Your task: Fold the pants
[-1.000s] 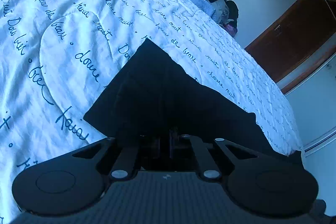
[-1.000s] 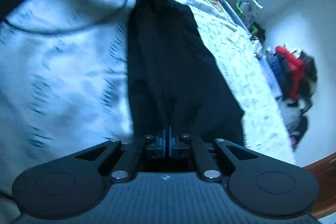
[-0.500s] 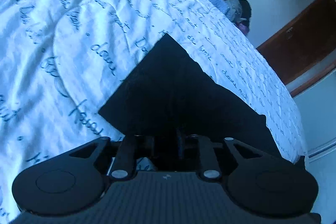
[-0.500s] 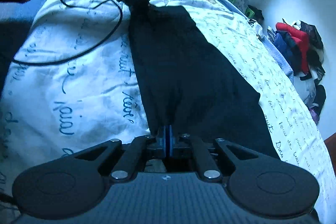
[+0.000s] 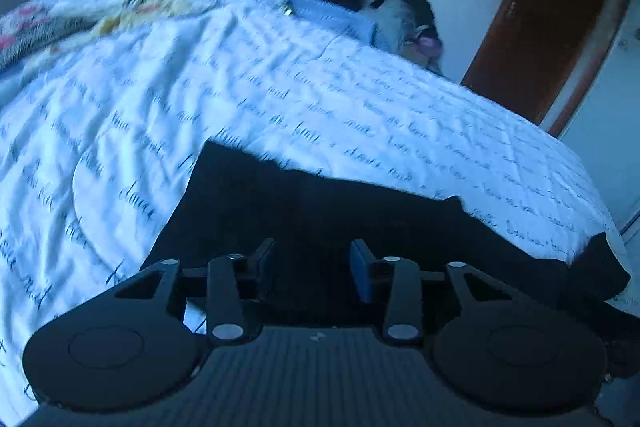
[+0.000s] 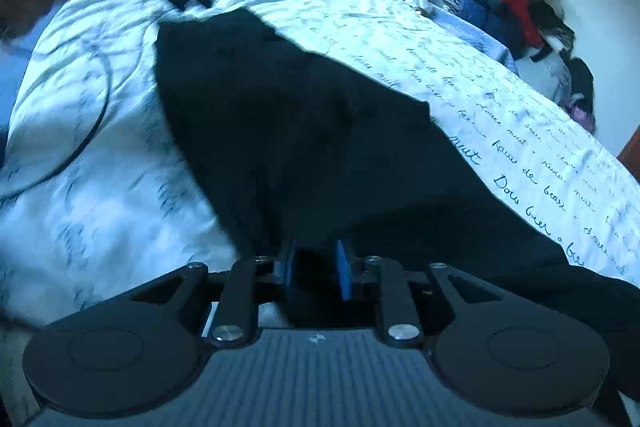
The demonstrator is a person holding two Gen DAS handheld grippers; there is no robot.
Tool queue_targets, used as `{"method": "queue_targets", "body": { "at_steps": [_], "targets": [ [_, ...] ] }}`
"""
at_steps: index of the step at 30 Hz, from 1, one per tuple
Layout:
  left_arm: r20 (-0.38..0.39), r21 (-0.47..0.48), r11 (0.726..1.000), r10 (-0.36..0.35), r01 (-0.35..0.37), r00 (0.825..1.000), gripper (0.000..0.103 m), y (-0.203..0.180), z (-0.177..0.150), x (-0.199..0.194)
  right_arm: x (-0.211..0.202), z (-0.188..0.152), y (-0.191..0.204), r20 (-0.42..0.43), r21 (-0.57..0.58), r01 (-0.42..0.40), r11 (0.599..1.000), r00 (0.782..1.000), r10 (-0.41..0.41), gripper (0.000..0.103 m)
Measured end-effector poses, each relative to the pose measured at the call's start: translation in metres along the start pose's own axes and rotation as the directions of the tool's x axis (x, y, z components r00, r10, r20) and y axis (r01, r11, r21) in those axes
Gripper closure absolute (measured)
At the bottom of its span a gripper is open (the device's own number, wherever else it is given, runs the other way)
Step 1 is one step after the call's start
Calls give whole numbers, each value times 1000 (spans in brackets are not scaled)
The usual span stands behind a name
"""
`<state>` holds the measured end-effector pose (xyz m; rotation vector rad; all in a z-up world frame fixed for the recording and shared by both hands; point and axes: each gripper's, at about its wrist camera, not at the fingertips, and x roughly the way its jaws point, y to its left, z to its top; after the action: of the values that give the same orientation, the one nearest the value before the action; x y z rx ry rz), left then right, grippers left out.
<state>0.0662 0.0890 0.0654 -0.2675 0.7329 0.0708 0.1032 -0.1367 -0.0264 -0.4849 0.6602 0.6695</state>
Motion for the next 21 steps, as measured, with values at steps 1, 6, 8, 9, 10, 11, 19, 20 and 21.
{"method": "queue_targets", "body": {
  "at_steps": [1, 6, 8, 9, 10, 11, 19, 20, 21],
  "targets": [
    [18, 14, 1000, 3, -3, 1000, 57, -6, 0, -1, -7, -3, 1, 9, 5, -10, 1000, 1000, 10, 82],
    [-75, 108, 979, -166, 173, 983, 54, -41, -5, 18, -24, -24, -21, -25, 174, 67, 982, 998, -64, 50],
    [-148, 169, 946, -253, 276, 956, 53, -63, -14, 28, -29, -37, -27, -63, 206, 56, 977, 997, -44, 49],
    [-180, 207, 925, -285, 319, 942, 52, -76, -19, 33, -34, -41, -28, -61, 224, 31, 974, 998, -18, 48],
    [-207, 249, 898, -317, 363, 925, 51, -89, -25, 36, -43, -46, -31, -52, 250, 11, 968, 999, 2, 48],
    [-231, 285, 870, -346, 403, 910, 47, -100, -30, 40, -51, -51, -35, -40, 279, 2, 960, 999, 9, 48],
    [-323, 531, 654, -432, 539, 842, 39, -175, -80, 60, -107, -83, -150, 62, 691, 183, 699, 949, -310, 48],
    [-325, 550, 638, -431, 539, 842, 39, -180, -85, 63, -108, -87, -168, 62, 745, 185, 641, 937, -343, 47],
    [-328, 562, 633, -420, 532, 846, 39, -184, -87, 68, -109, -91, -190, 57, 800, 179, 572, 927, -371, 44]
  ]
}}
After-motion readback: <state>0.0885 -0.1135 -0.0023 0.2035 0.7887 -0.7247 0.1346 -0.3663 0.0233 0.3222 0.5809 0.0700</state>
